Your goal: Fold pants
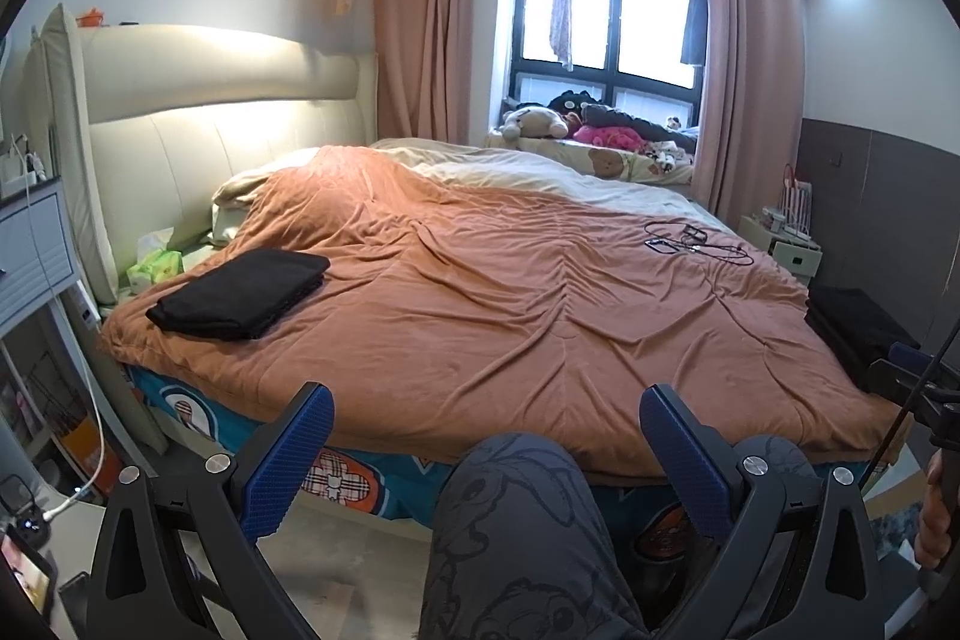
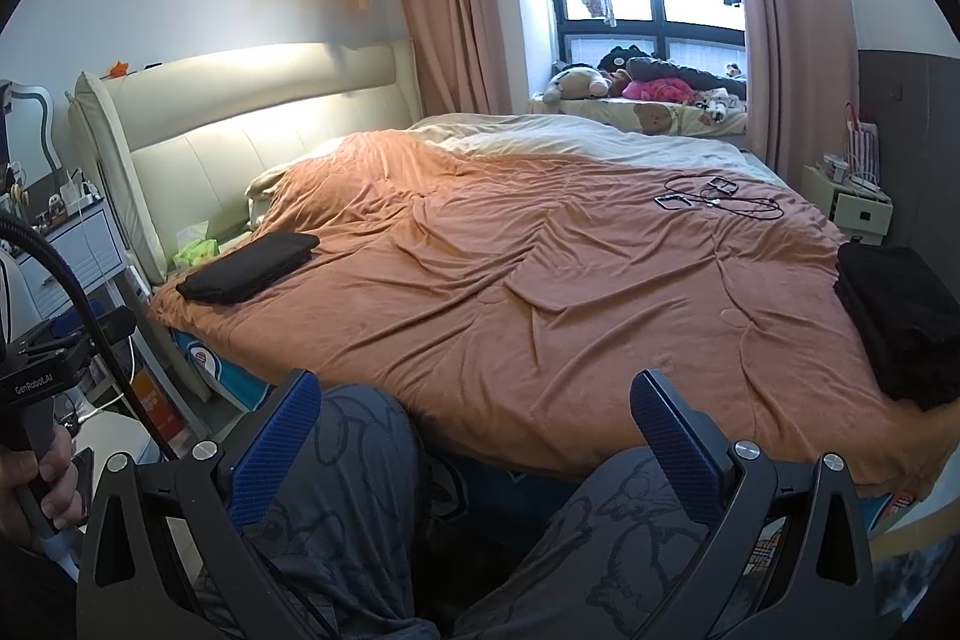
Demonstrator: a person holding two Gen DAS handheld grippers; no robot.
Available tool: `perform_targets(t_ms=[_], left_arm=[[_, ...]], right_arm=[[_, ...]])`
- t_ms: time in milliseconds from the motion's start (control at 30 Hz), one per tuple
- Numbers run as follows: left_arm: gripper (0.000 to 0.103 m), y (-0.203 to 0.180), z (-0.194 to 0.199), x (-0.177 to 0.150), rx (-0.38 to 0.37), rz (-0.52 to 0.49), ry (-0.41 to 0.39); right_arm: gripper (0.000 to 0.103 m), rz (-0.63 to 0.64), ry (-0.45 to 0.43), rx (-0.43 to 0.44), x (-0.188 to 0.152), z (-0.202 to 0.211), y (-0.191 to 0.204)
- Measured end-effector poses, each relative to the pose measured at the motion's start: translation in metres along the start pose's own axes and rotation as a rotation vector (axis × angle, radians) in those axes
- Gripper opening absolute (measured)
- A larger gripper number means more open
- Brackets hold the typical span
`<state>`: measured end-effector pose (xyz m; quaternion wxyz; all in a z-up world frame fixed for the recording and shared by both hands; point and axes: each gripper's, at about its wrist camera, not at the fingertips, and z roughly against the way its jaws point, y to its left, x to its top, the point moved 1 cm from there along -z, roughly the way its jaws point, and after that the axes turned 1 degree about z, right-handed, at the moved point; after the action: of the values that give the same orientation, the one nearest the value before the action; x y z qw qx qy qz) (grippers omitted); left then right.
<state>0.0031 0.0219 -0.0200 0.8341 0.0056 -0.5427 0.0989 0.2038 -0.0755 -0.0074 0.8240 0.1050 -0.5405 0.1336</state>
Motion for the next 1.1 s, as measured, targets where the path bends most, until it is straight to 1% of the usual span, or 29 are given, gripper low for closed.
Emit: perform_targets(t_ms=[767,1100], left_arm=[[0.103,0.004,0.007,0.002,0.000,0.004,-0.015],[0.103,-0.001,0.016,0.004,-0.001,-0.004,-0.029]], right_arm=[[0.103,0.005,-0.006,0.002,0.000,0.003,-0.002],[0.103,0.012,-0.011,0.004,0.001,0.004,-0.002]])
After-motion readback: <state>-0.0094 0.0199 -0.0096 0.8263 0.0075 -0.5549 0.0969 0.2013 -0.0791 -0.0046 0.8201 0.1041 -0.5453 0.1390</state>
